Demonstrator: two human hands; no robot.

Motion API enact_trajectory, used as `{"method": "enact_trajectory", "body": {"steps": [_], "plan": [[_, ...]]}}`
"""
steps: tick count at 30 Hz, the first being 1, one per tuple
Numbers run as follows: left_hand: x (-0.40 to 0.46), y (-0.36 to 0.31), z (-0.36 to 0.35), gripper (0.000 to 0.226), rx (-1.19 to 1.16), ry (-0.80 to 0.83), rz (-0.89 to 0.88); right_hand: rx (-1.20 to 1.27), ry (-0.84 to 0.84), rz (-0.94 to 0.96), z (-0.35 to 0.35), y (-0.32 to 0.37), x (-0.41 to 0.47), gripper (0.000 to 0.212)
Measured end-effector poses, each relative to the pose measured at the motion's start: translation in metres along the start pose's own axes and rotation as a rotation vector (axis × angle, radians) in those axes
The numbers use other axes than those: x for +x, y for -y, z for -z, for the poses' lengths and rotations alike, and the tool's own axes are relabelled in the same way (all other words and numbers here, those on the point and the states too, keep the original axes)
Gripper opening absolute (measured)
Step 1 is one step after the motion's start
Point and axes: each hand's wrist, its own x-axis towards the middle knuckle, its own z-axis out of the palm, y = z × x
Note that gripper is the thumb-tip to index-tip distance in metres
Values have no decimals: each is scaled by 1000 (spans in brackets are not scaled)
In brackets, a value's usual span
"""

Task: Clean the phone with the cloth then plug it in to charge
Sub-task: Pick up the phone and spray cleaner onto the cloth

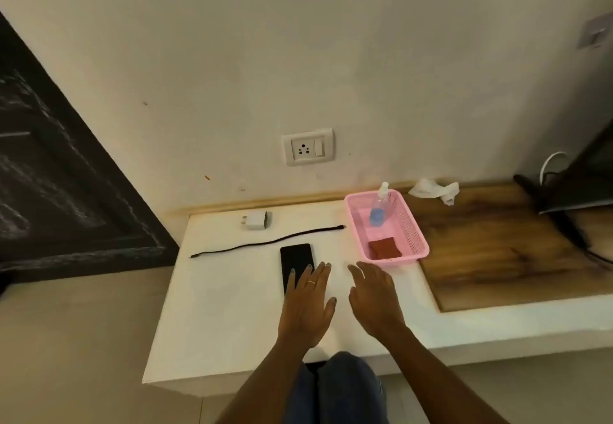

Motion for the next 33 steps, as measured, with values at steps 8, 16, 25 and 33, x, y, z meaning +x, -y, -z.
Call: {"method": "enact_trajectory", "body": {"steps": [8,16,25,33], "plan": [[36,-15,-40,62,48,26,-65,76,-365,-19,11,-50,53,21],[49,-15,-74,64,31,128,-39,56,-46,-240,18,-79,107,30],[44,-5,-89,64,88,119,-80,-24,136,-323,6,-79,134,42],[44,-4,-91,64,74,128,-74,-31,2,-379,9,-75,131,26]]}}
